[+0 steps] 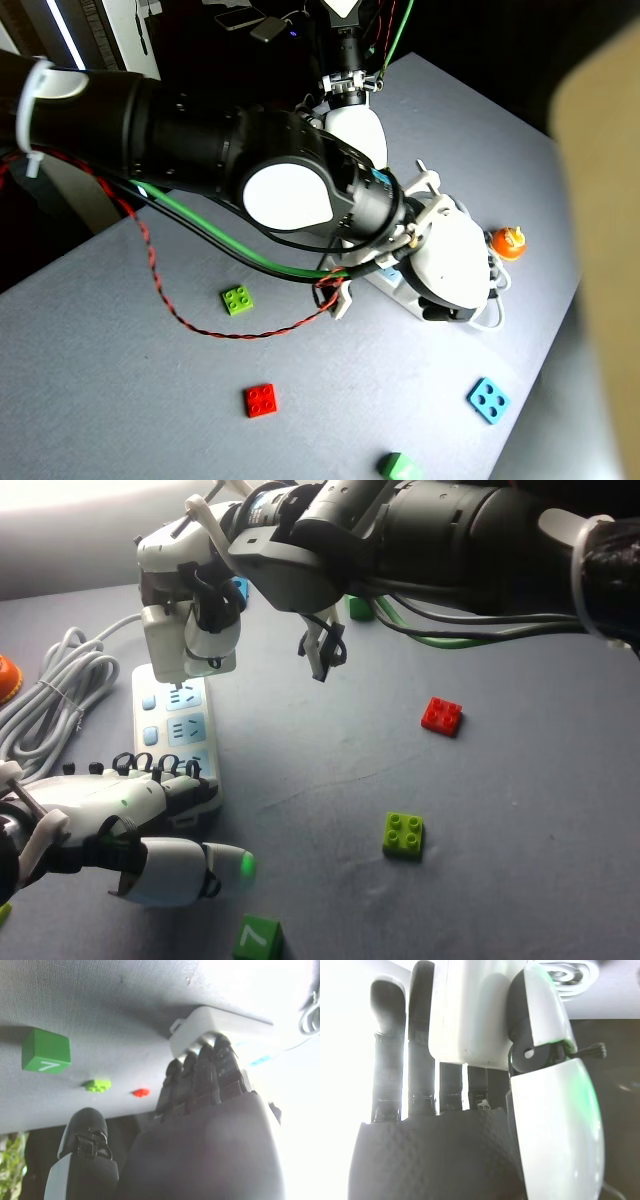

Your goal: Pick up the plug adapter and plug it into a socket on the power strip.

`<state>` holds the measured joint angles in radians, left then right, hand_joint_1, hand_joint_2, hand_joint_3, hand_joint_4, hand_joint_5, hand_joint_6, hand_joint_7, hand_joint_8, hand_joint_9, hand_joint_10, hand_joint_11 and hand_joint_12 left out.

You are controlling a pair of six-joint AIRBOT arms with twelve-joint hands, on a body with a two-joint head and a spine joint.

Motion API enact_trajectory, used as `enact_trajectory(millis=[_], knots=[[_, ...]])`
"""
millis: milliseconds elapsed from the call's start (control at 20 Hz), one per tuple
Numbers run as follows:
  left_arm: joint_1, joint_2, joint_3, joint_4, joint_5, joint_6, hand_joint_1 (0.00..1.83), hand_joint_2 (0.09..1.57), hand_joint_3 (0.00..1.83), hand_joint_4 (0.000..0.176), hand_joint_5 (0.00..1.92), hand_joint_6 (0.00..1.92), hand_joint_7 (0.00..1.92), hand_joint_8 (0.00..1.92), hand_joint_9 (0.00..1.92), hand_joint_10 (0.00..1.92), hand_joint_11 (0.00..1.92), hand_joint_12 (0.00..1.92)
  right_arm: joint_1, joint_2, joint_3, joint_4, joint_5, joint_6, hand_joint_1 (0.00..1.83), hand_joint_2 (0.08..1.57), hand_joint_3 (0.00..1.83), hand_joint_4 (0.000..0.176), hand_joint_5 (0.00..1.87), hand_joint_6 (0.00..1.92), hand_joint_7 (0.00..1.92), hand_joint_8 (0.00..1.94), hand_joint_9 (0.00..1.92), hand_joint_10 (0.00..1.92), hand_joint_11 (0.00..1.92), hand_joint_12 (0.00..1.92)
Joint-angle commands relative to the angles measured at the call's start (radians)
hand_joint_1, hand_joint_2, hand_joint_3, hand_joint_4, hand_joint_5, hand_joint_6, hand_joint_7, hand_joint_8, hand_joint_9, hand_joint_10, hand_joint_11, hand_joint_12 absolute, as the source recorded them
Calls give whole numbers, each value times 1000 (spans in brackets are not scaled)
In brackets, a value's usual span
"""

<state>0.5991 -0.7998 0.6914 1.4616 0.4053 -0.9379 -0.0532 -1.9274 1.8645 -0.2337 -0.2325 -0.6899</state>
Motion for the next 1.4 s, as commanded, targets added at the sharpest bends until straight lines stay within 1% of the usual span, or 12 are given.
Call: enact_trajectory(millis=[0,50,250,600,650,750,1000,1050,1100,1150,1300,1350], knots=[[5,0,-4,-21,-20,-10,0,1206,0,0,43,0,55,2,40,4,26,27,17,-5,11,-5,105,6,1242,1144,1,0,851,1025,1016,1124,965,982,740,1505],[5,0,-4,-21,-20,-10,0,1207,0,0,39,0,54,1,39,3,17,25,14,-13,23,-5,103,7,1240,1154,2,0,820,1063,1004,1148,951,996,718,1536],[5,0,-4,-21,-20,-11,0,1203,0,0,34,0,53,0,42,3,19,29,0,-21,36,-14,102,12,1238,1143,0,0,862,1020,1014,1121,951,1007,731,1525],[7,-1,-6,-21,-20,-12,0,1216,2,0,54,7,65,5,47,4,13,20,-7,-60,72,-14,108,12,1231,1156,0,0,830,1070,990,1154,915,1045,700,1550],[8,-1,-6,-21,-20,-12,0,1214,0,0,49,4,55,1,35,0,15,22,-8,-68,82,-17,110,12,1242,1138,0,0,856,1034,1032,1081,947,998,723,1528],[8,-1,-5,-21,-20,-12,0,1214,0,0,79,13,81,9,57,8,42,38,-12,-79,99,-25,114,13,1248,1128,0,0,876,1003,1056,1046,977,953,727,1537],[8,-1,-3,-21,-20,-16,0,1210,0,0,62,1,56,0,37,0,3,33,-15,-80,100,-28,115,13,1248,1129,2,0,877,997,1047,1061,999,913,748,1524],[7,-1,-1,-21,-20,-16,0,1212,1,0,37,0,33,0,12,0,0,6,-16,-80,100,-38,117,13,1343,1147,1,0,815,1030,976,1060,892,1272,726,1535],[6,-2,0,-21,-20,-16,0,1212,1,0,37,0,33,0,12,0,0,6,-16,-79,100,-46,119,14,1343,1147,1,0,815,1030,976,1060,892,1272,726,1535],[5,-2,1,-21,-20,-16,0,1208,0,0,35,4,32,4,16,4,0,0,-16,-78,100,-48,119,15,1247,1139,1,0,851,1037,1029,1085,966,978,738,1518],[5,-3,-1,-21,-18,-16,0,1215,2,0,40,5,38,5,17,4,0,0,-15,-78,104,-49,119,16,1238,1148,0,0,832,1068,1017,1107,976,936,745,1487],[5,-3,-1,-21,-18,-16,0,1211,0,0,12,1,11,0,3,0,0,0,-14,-77,104,-49,118,16,1241,1141,0,0,855,1031,1022,1104,978,942,761,1474]])
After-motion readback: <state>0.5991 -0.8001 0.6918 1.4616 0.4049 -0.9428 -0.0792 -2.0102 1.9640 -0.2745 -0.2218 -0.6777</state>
